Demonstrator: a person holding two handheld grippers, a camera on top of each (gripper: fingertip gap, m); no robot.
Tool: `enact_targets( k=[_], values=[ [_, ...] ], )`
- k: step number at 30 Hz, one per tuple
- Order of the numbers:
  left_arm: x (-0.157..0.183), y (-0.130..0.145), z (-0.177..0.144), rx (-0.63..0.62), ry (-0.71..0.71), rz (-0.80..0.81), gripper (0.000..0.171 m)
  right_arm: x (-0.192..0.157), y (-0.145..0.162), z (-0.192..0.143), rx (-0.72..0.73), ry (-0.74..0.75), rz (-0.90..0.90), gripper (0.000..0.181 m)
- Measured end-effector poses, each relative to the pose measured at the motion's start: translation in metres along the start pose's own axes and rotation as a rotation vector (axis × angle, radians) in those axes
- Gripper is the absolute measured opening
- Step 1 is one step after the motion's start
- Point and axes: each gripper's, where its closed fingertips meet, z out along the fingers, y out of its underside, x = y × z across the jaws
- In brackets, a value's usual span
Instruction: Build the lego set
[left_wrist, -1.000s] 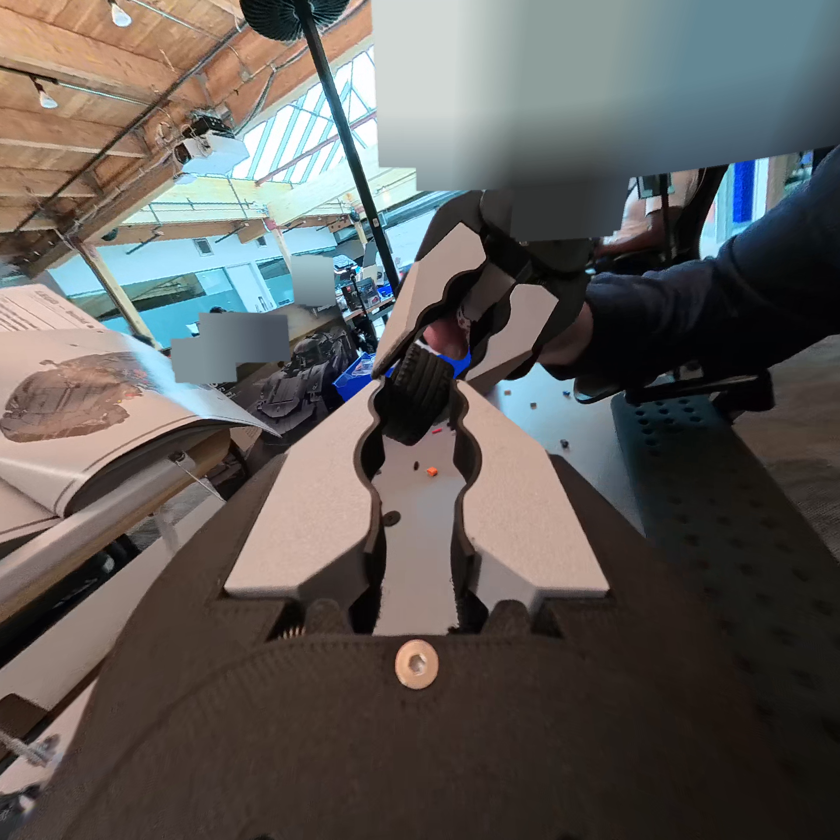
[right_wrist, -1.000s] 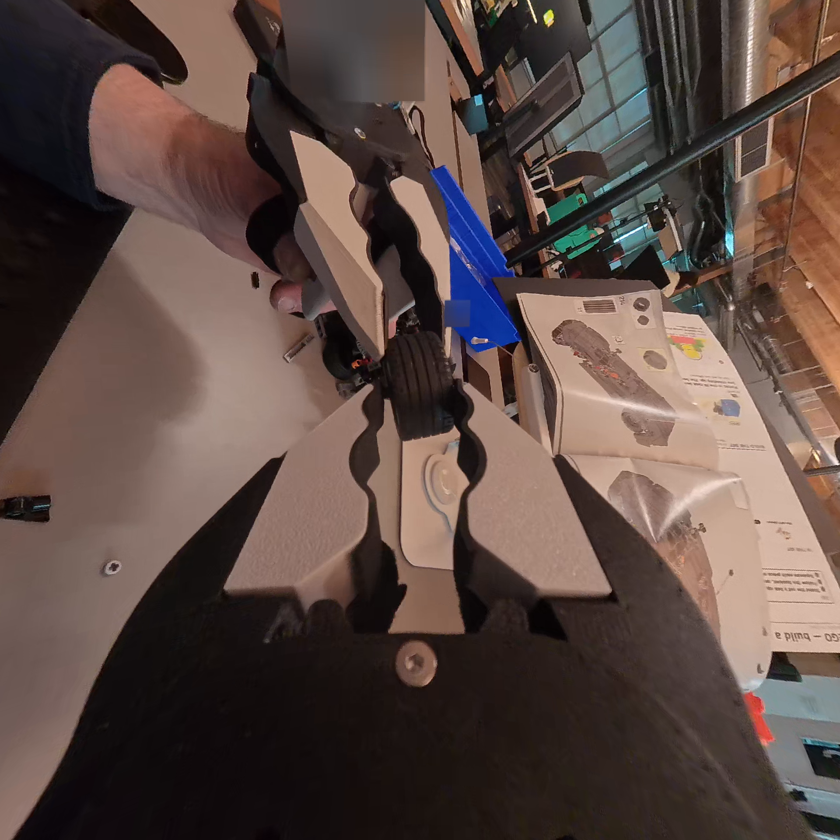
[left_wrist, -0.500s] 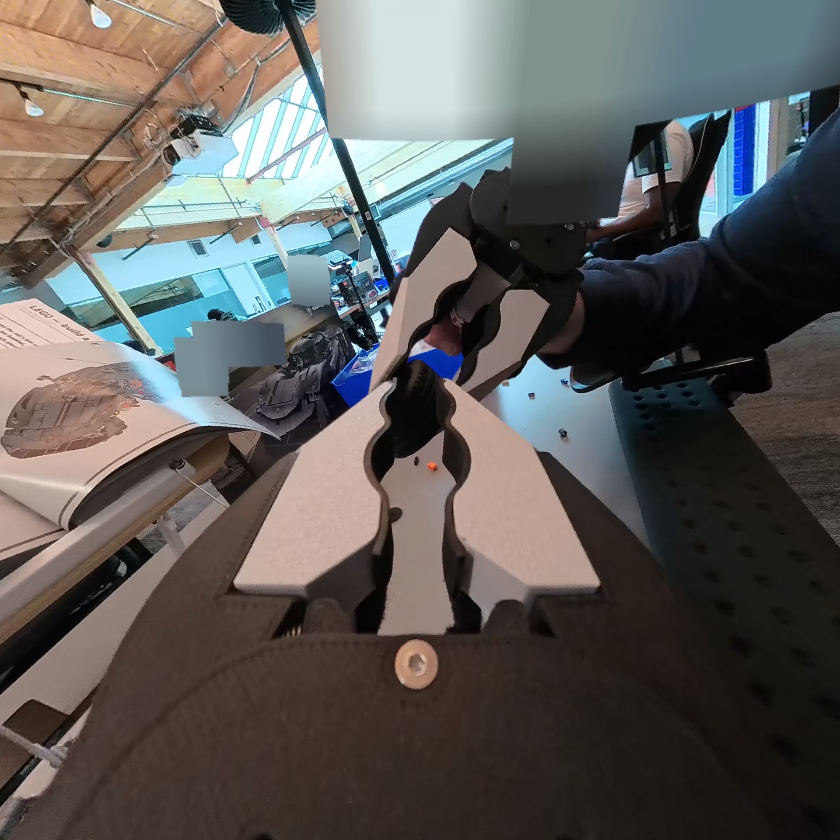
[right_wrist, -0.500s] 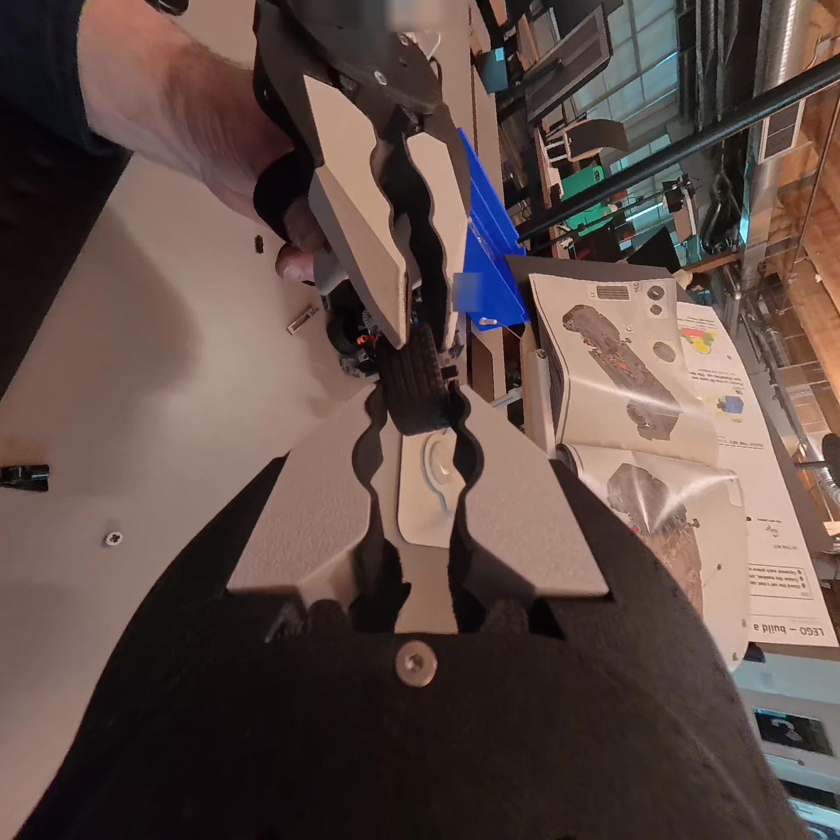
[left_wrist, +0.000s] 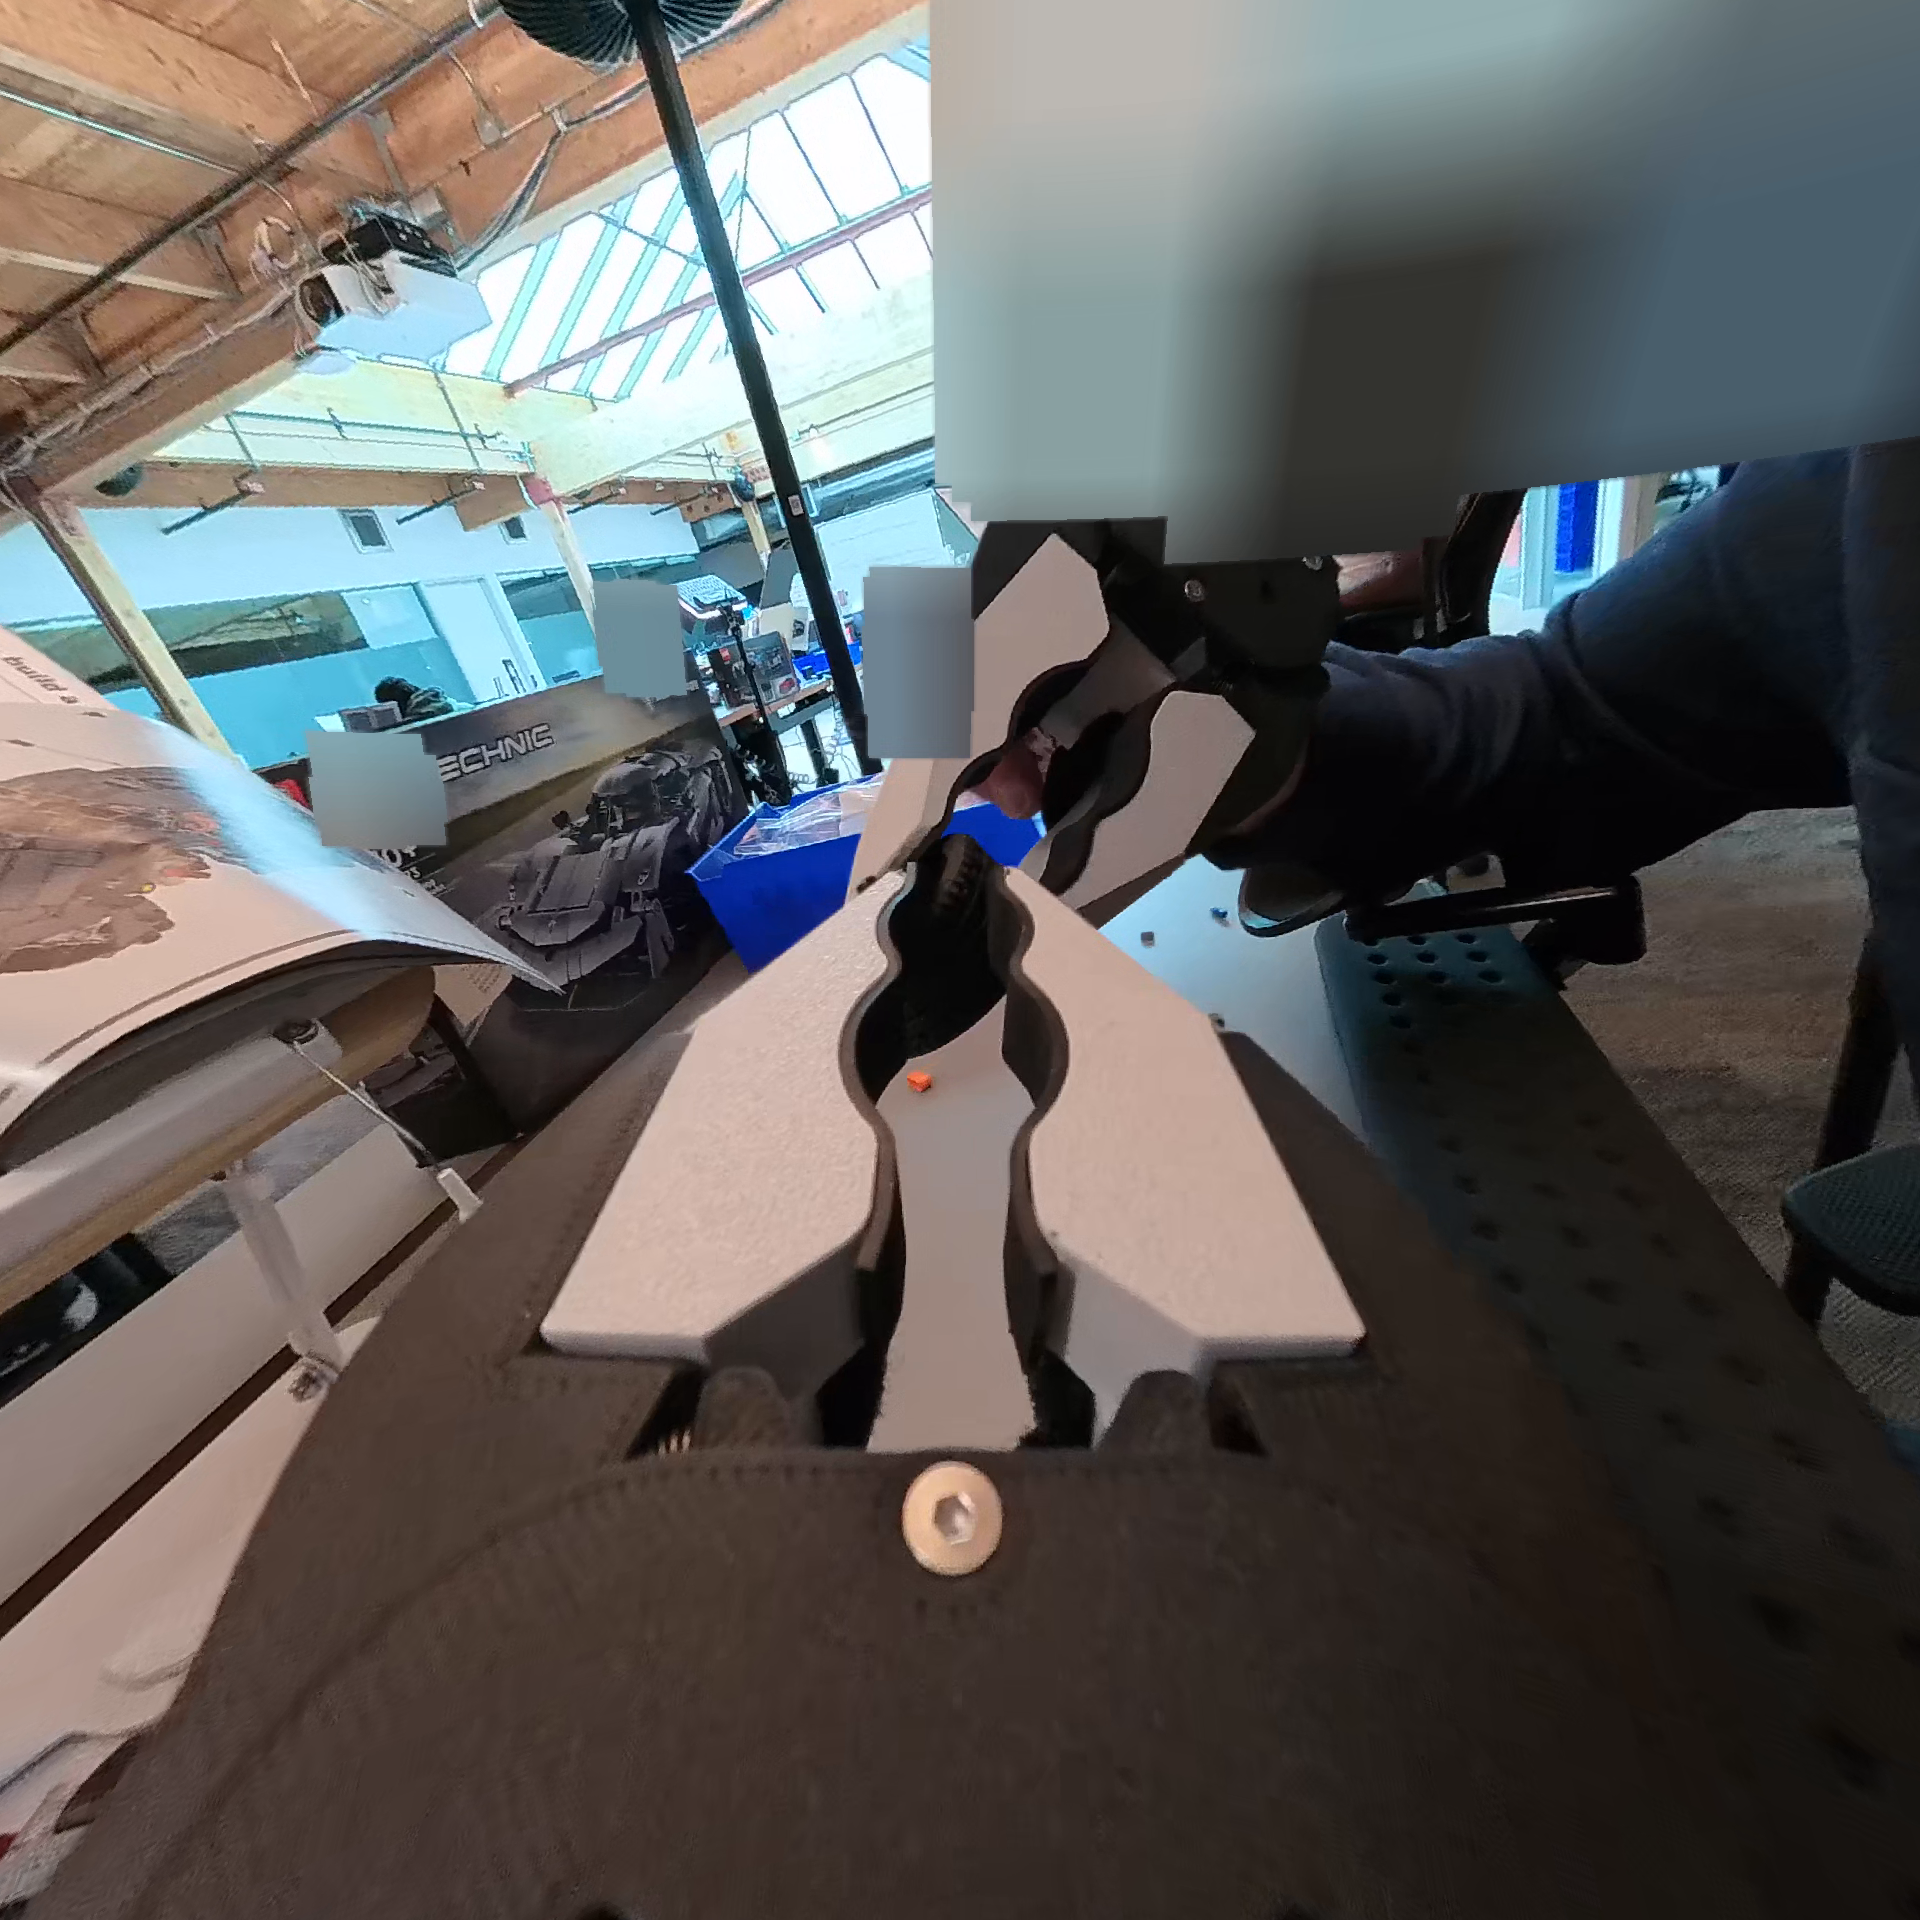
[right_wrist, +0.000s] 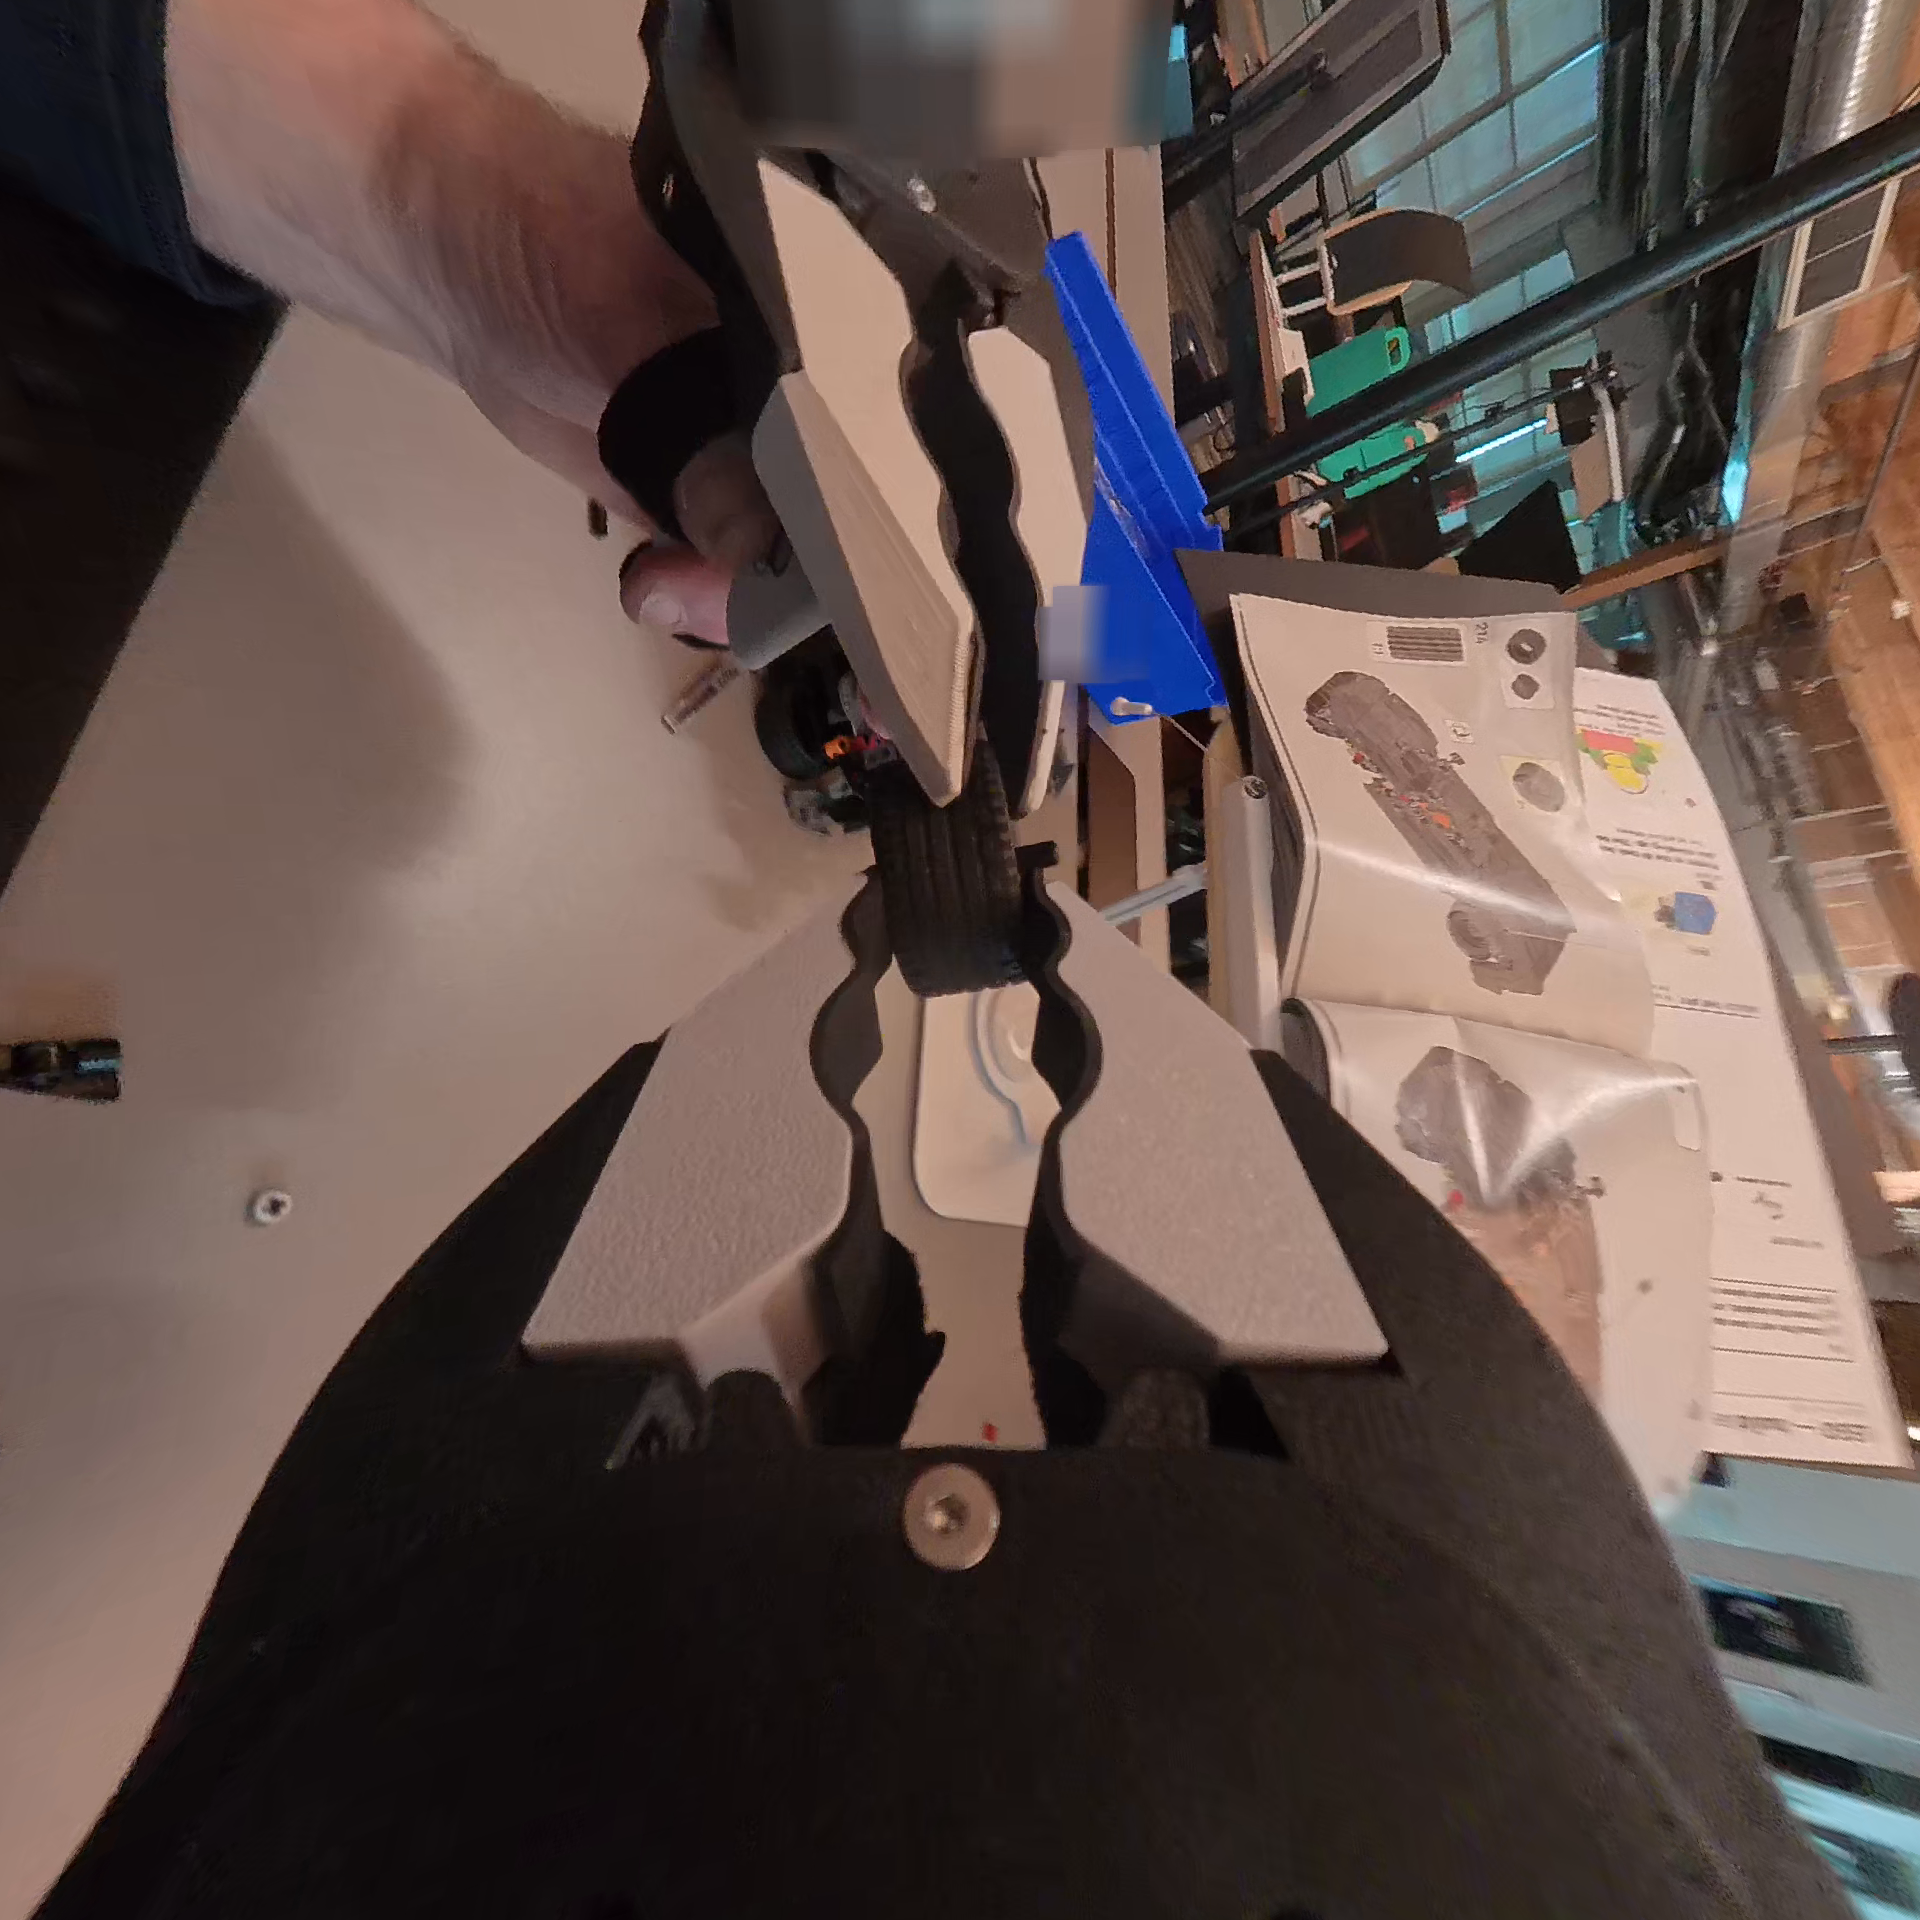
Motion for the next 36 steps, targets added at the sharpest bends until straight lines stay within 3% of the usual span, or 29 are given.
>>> enact_targets(
  k=[3, 7, 10, 21, 36],
  values=[
    [-0.008, 0.001, 0.000, 0.008, -0.016, -0.039, 0.012, 0.001, 0.005, 0.005, 0.089, -0.130, 0.277, 0.024],
    [-0.023, 0.004, -0.007, 0.025, -0.030, -0.155, 0.029, 0.005, 0.005, 0.006, 0.237, -0.297, 0.641, 0.025],
    [-0.023, 0.014, -0.003, -0.019, -0.017, -0.190, 0.029, 0.004, 0.004, 0.006, 0.298, -0.381, 0.773, 0.025],
    [-0.027, 0.022, 0.002, -0.024, 0.013, -0.365, 0.022, 0.005, 0.007, 0.007, 0.340, -0.452, 0.893, 0.024],
    [-0.027, 0.021, 0.003, -0.015, -0.018, -0.336, 0.023, 0.008, 0.005, 0.006, 0.349, -0.427, 0.899, 0.023]
  ],
)
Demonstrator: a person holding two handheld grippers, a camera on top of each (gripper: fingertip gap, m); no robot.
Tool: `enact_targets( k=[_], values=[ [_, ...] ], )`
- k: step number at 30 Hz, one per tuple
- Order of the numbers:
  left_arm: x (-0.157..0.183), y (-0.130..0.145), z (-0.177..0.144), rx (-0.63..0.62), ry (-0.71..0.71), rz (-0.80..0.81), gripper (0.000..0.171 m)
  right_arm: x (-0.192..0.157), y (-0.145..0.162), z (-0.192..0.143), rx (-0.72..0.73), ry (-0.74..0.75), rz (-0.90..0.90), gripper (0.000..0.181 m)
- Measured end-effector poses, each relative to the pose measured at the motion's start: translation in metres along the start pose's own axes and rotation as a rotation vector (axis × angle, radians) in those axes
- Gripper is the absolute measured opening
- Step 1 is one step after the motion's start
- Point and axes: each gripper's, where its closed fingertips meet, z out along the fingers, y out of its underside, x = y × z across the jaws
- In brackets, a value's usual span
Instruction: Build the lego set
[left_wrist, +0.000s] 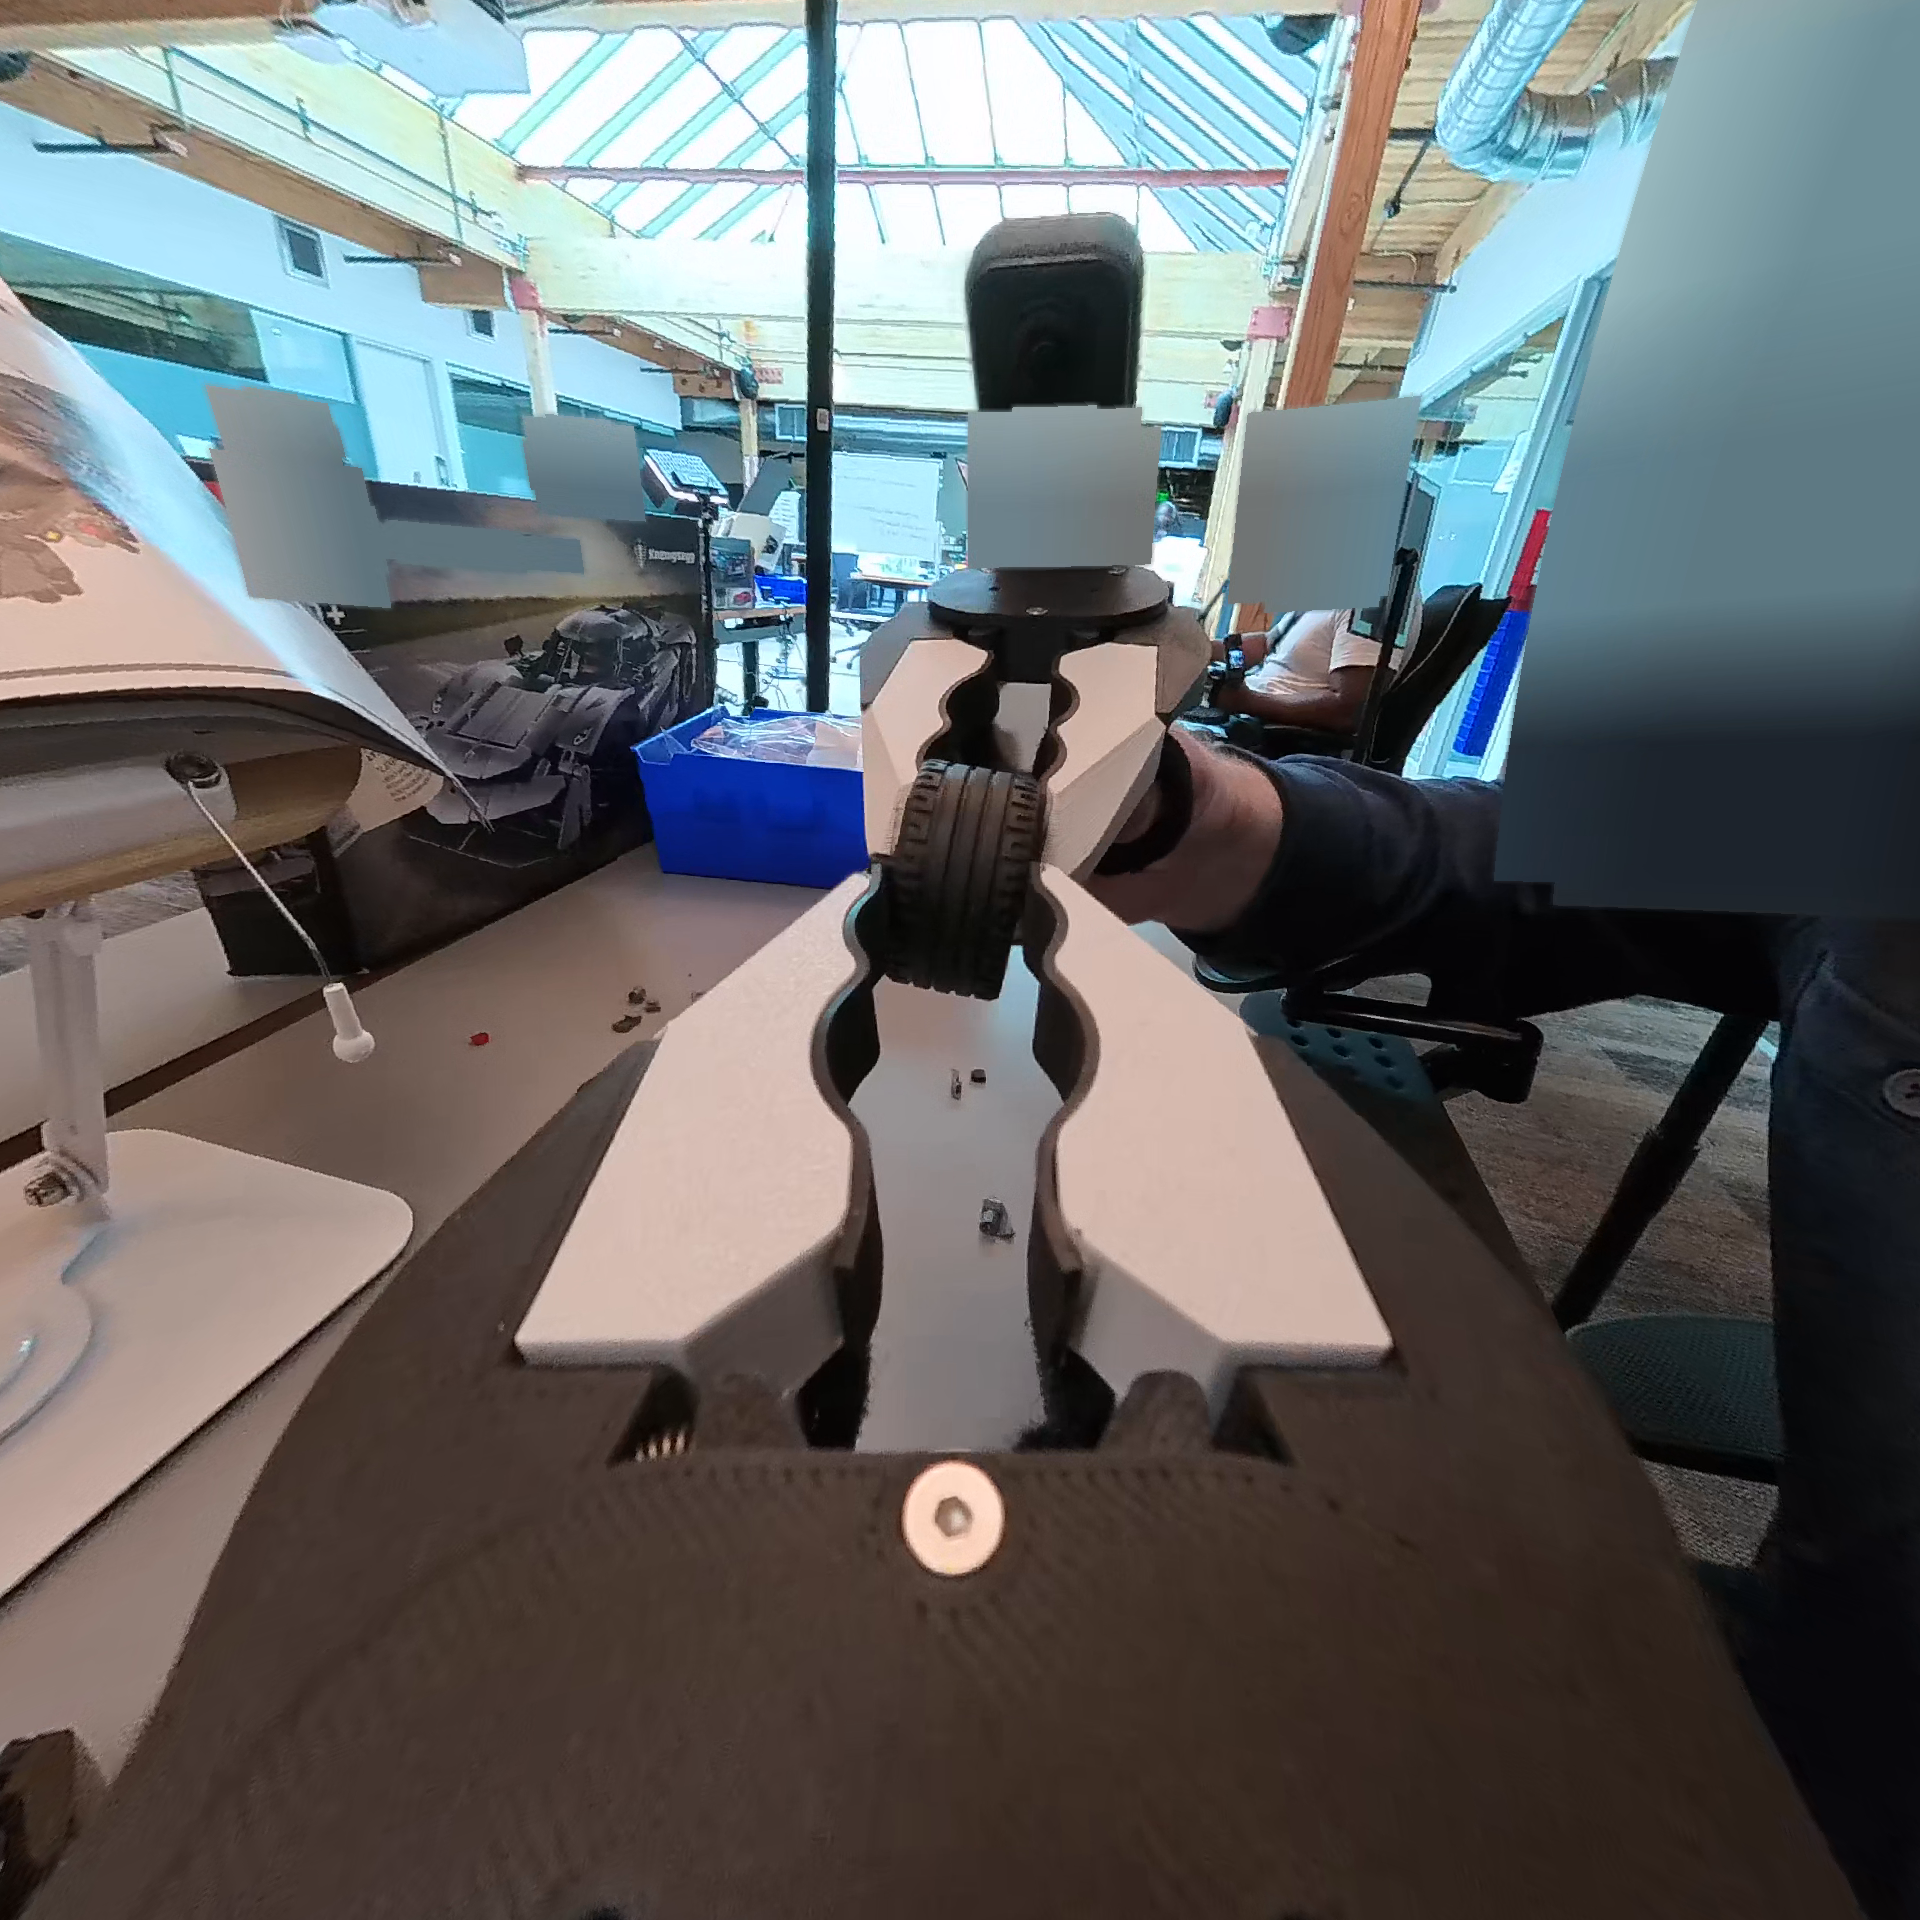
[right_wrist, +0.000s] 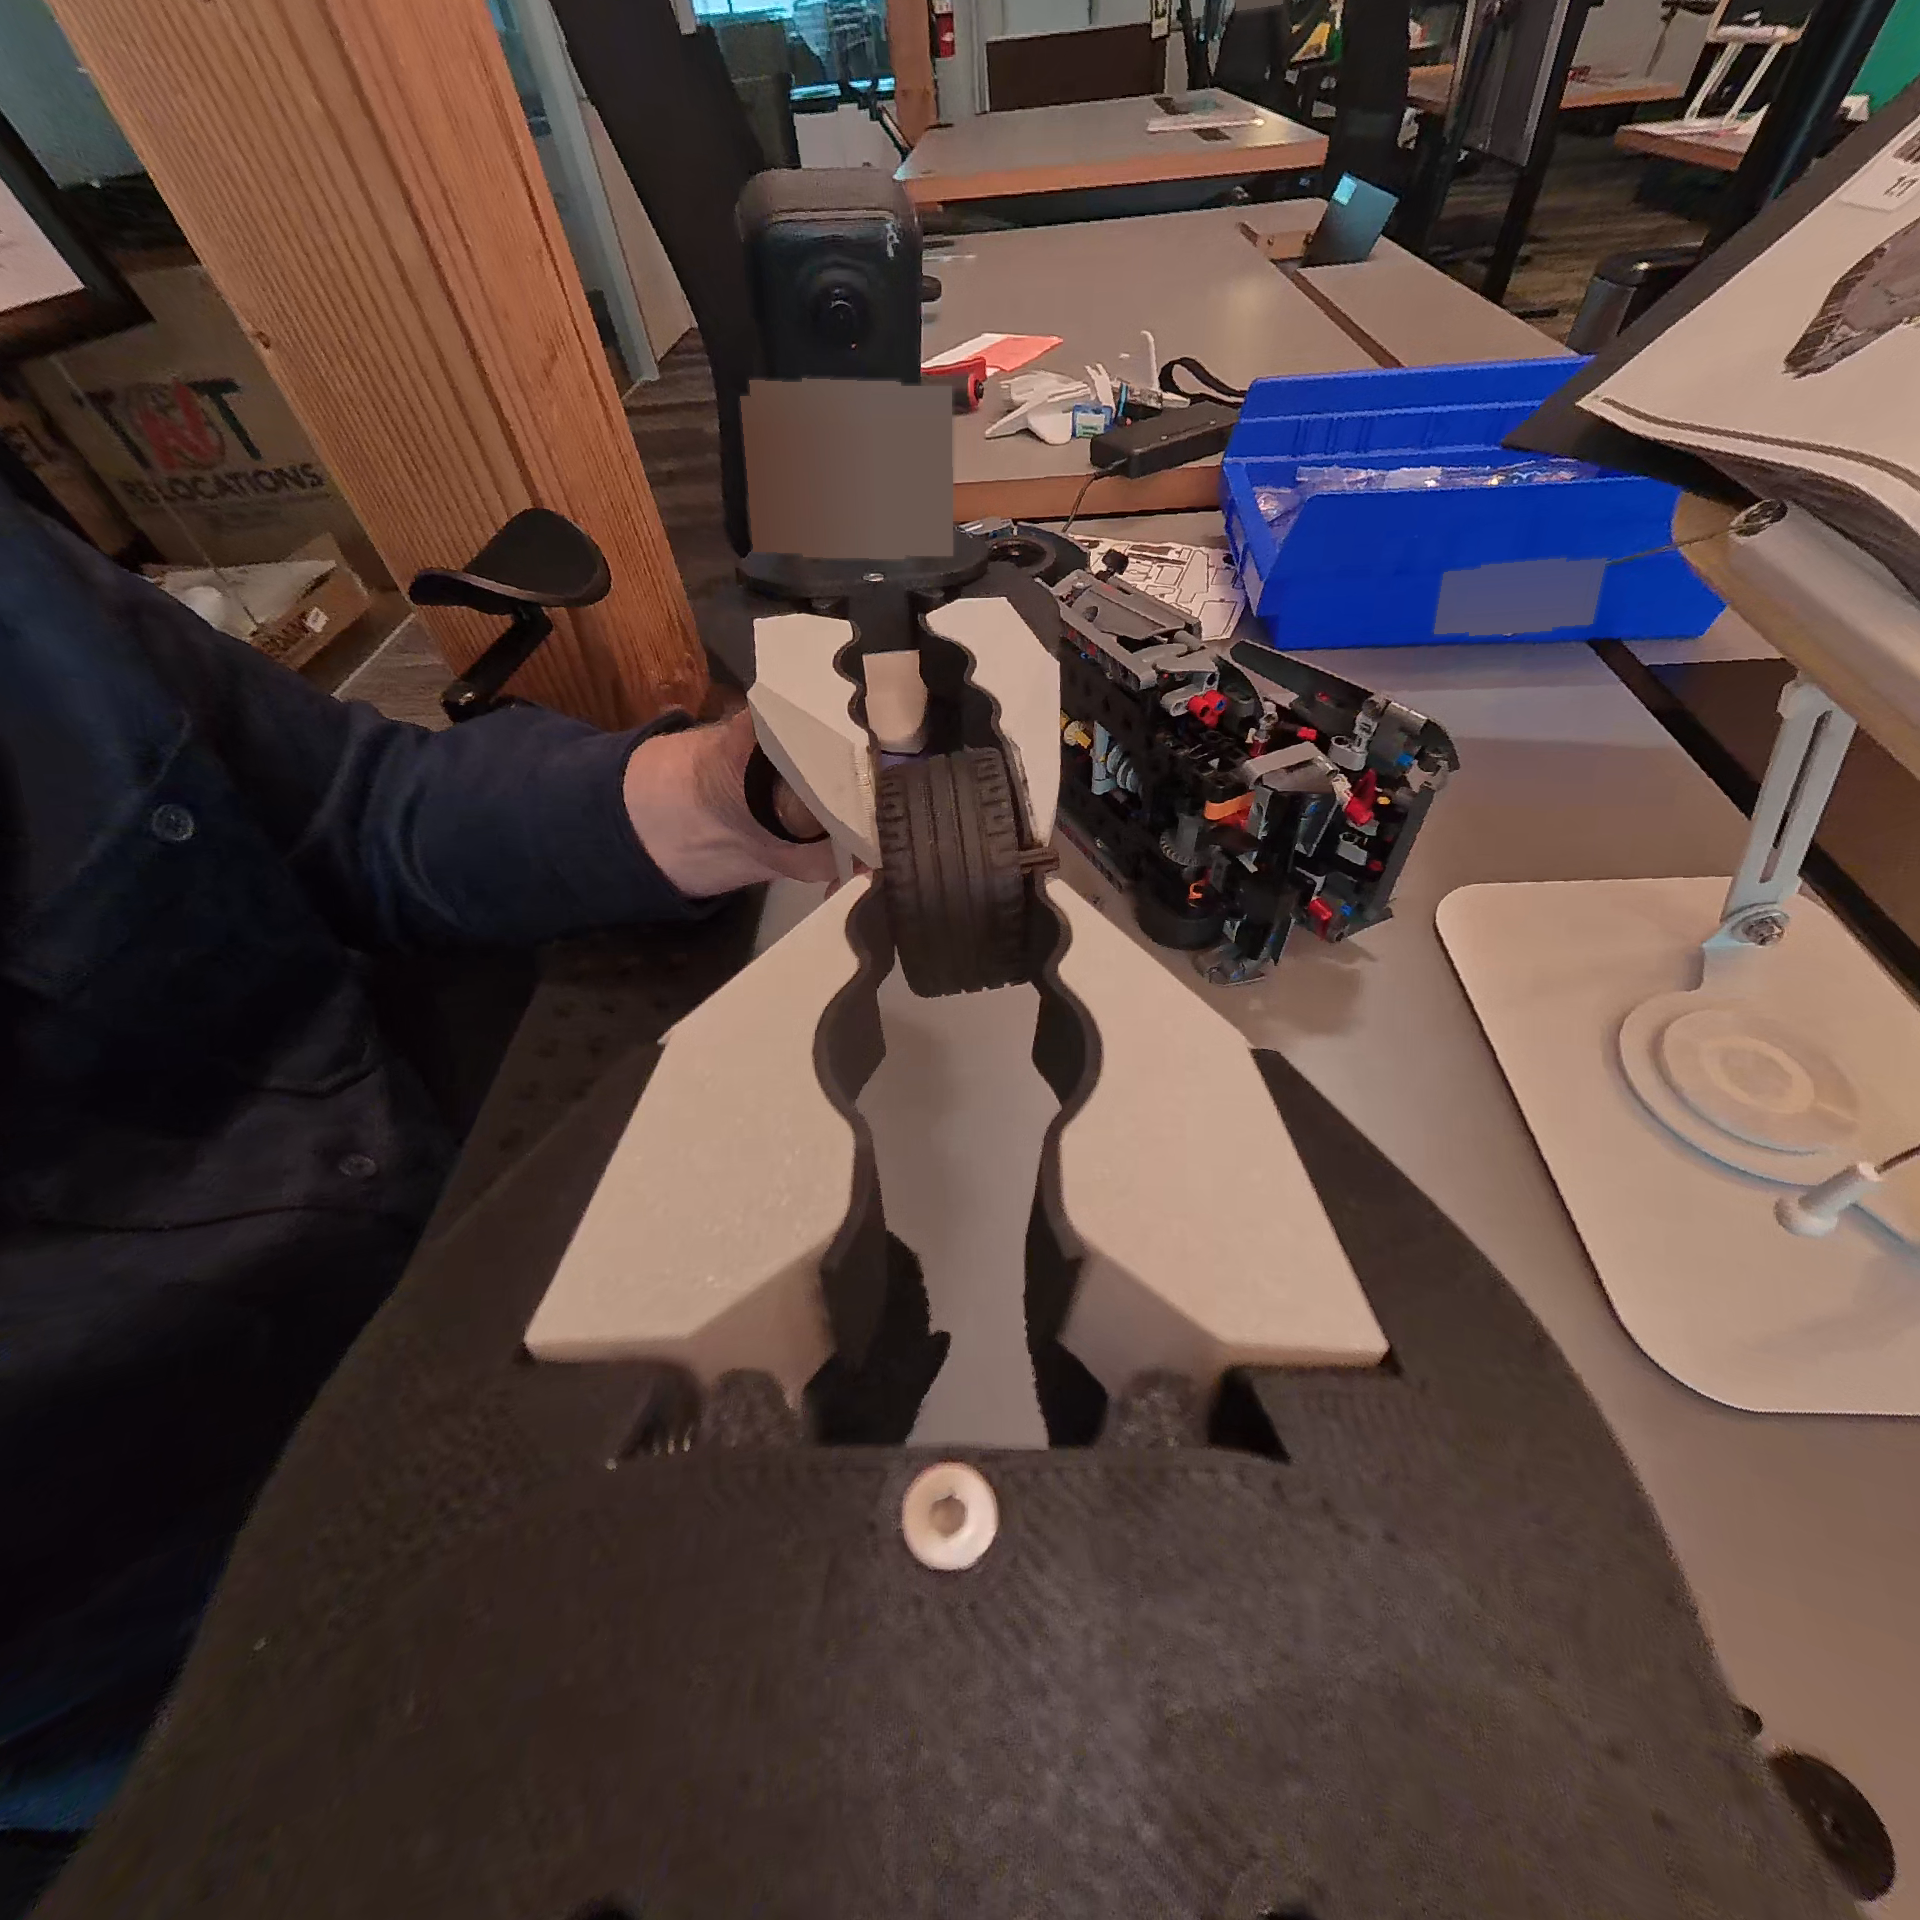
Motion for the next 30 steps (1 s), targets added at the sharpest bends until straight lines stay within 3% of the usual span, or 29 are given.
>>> enact_targets(
  k=[30],
  values=[
    [0.0037, -0.0051, -0.0011, 0.022, -0.029, 0.041, 0.020, -0.0031, -0.0049, 0.0006, 0.013, 0.045, -0.047, 0.020]
  ],
)
